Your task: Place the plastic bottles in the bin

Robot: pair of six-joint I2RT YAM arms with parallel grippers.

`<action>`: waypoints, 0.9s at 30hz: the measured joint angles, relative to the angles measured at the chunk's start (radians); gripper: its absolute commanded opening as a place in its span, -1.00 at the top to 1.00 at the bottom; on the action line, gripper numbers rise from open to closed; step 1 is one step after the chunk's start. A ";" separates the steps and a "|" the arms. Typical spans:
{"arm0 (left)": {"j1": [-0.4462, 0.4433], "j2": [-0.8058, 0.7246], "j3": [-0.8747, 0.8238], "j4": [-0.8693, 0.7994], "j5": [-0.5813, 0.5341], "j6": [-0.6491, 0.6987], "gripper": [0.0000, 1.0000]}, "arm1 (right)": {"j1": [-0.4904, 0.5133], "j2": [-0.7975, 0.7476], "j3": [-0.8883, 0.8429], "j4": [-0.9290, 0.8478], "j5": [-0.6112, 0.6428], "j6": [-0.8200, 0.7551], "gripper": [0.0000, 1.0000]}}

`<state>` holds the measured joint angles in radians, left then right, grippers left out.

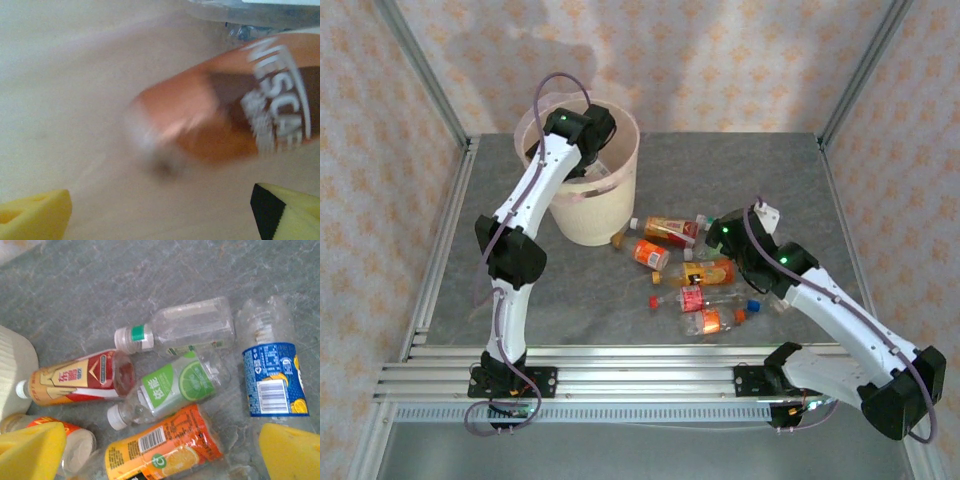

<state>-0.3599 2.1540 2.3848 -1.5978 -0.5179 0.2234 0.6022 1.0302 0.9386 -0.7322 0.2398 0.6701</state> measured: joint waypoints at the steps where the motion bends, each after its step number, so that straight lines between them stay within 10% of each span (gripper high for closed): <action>1: 0.000 0.000 0.000 -0.001 -0.008 -0.002 -1.00 | 0.000 0.000 0.000 -0.016 -0.010 0.003 -0.99; 16: 0.003 -0.046 0.134 0.015 -0.101 -0.049 -1.00 | 0.000 -0.046 0.000 -0.234 -0.125 0.038 -0.95; 27: -0.043 -0.385 -0.026 0.134 -0.139 -0.128 -1.00 | 0.000 -0.117 -0.055 -0.330 -0.203 0.126 -0.87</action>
<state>-0.4030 1.7695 2.3589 -1.4635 -0.6571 0.0956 0.6025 0.9127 0.8841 -1.0626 0.0364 0.7959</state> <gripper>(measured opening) 0.999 0.950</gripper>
